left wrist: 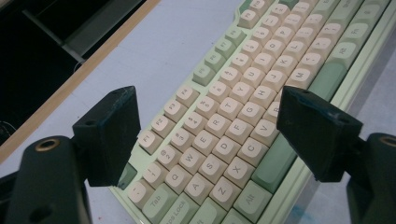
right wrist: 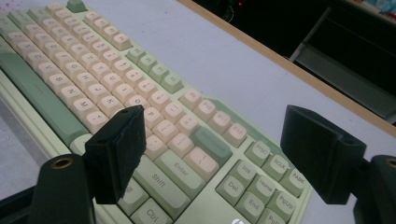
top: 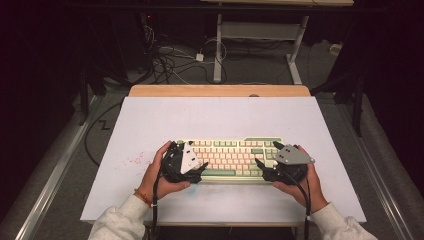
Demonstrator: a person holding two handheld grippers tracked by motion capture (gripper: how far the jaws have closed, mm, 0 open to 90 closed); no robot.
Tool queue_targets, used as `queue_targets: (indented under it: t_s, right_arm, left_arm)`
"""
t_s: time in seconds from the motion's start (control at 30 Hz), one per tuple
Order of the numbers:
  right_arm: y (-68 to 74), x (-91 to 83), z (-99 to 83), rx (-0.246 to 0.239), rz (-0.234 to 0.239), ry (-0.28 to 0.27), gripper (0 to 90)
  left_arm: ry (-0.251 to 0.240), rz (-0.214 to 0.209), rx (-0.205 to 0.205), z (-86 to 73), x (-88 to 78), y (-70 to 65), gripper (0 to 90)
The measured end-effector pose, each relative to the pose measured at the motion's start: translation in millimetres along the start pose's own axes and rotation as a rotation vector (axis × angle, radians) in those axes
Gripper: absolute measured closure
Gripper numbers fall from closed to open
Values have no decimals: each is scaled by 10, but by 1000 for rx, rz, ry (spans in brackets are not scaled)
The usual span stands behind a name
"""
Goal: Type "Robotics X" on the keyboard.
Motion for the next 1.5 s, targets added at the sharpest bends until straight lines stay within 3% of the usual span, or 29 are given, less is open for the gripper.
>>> queue_targets:
  t_s: [0.73, 1.5]
  right_arm:
    - [26, -161, -33, -30, -15, 0, 224]
    - [54, -287, -155, -70, -16, 9, 215]
  left_arm:
    - [-19, 21, 42, -66, -145, -60, 185]
    - [-30, 38, 75, -240, -250, -76, 175]
Point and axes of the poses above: each handheld gripper's, and its own axes: x roughly forward along the jaws, z roughly out of its top, y roughly to its left, the point moved 10 cm from there along x, roughly forward along the jaws, and after that the axes turned 5 degrees about z, right-handed, at the moved point
